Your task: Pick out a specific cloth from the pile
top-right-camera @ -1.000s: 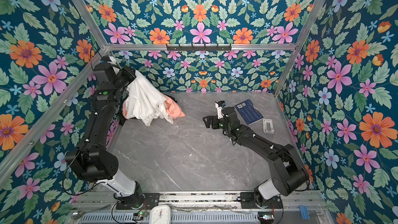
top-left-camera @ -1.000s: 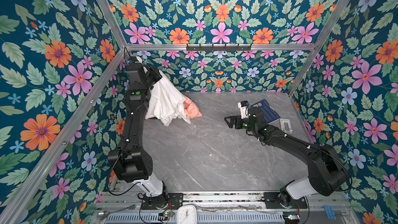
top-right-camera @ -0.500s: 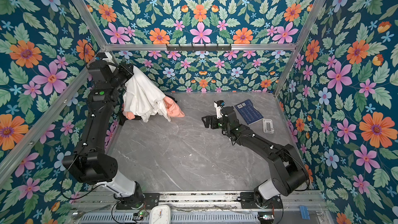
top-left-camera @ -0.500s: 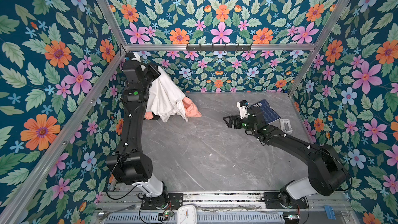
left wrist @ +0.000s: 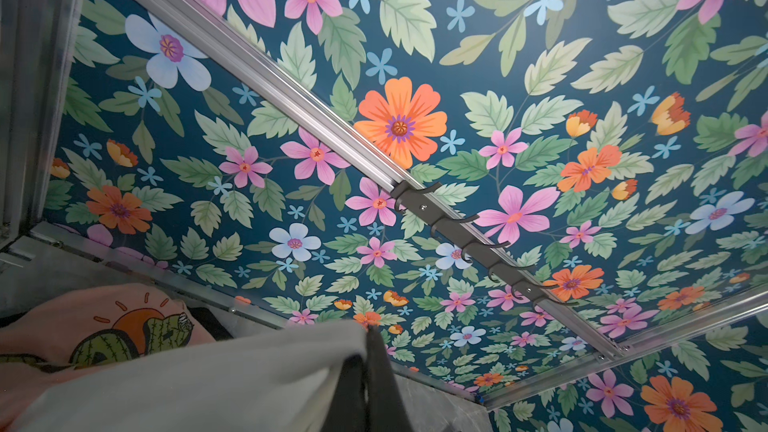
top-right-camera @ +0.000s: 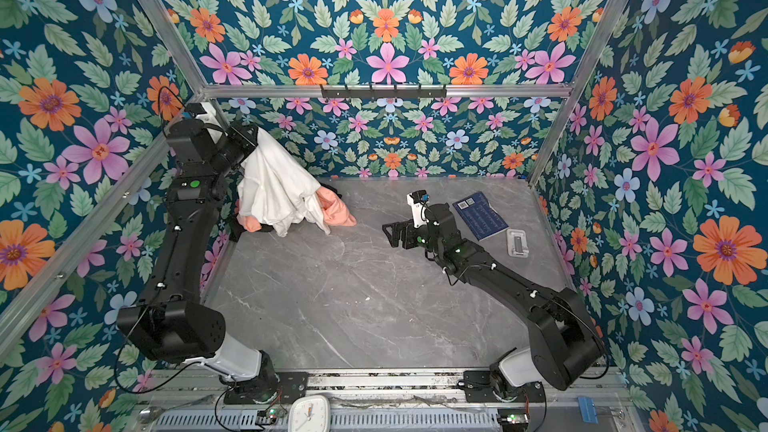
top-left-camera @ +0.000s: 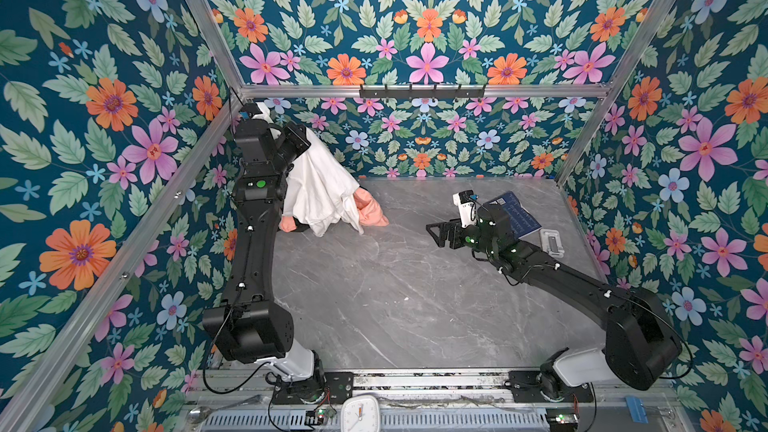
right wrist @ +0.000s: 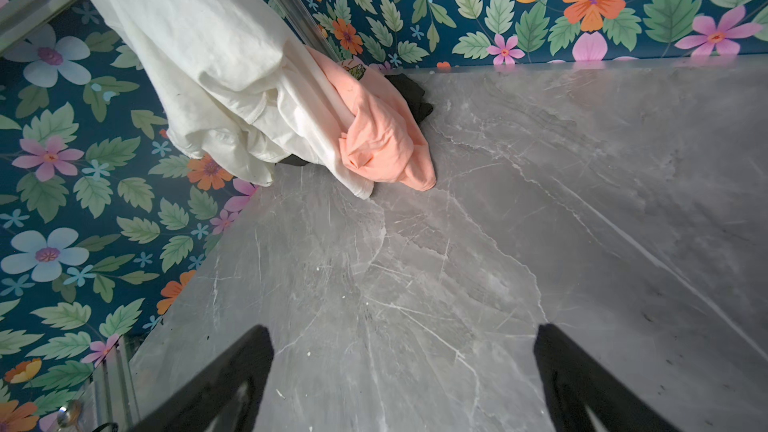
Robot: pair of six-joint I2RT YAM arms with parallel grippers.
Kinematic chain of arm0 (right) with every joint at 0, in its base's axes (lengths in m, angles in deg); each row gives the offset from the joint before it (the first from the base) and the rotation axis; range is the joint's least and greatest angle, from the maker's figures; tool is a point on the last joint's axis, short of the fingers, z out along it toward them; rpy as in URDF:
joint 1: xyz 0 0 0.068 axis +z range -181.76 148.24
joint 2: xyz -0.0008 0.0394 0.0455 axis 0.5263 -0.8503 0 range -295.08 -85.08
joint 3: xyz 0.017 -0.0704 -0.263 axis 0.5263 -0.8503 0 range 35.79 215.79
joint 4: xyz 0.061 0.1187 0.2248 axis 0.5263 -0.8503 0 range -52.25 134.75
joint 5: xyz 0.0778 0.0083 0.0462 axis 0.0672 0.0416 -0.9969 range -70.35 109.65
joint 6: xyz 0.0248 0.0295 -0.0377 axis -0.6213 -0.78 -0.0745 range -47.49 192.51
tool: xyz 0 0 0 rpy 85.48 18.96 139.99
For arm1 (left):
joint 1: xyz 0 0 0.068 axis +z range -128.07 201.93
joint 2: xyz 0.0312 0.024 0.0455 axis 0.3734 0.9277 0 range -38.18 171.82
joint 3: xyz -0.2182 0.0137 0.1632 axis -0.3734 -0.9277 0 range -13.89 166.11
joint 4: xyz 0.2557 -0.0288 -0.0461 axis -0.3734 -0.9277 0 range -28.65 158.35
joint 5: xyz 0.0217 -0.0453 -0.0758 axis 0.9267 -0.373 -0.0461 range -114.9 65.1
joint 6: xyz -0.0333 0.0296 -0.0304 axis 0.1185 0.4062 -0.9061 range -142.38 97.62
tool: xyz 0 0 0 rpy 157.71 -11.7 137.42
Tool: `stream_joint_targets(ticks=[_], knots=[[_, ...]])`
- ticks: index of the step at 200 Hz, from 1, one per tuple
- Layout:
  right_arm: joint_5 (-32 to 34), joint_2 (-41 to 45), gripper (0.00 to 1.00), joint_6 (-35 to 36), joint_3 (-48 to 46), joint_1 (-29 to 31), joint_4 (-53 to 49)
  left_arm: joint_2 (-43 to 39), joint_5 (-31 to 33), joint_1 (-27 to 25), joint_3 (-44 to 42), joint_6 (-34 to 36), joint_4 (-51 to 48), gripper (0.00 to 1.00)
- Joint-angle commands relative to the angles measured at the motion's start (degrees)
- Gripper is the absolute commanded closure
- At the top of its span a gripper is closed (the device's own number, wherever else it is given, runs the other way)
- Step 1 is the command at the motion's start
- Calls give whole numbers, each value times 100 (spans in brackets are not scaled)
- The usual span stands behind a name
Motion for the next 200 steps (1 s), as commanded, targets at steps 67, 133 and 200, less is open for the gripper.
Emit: stream_joint_targets(ticks=[67, 133, 200], knots=[[-401, 682, 1, 258, -343, 245, 770, -577, -904, -16, -754, -176, 1101, 100], [-450, 533, 1, 377, -102, 582, 866, -839, -1000, -34, -671, -376, 1233, 100], [-500, 466, 1, 500, 32, 754, 951, -782, -1193, -47, -542, -869, 1600, 100]])
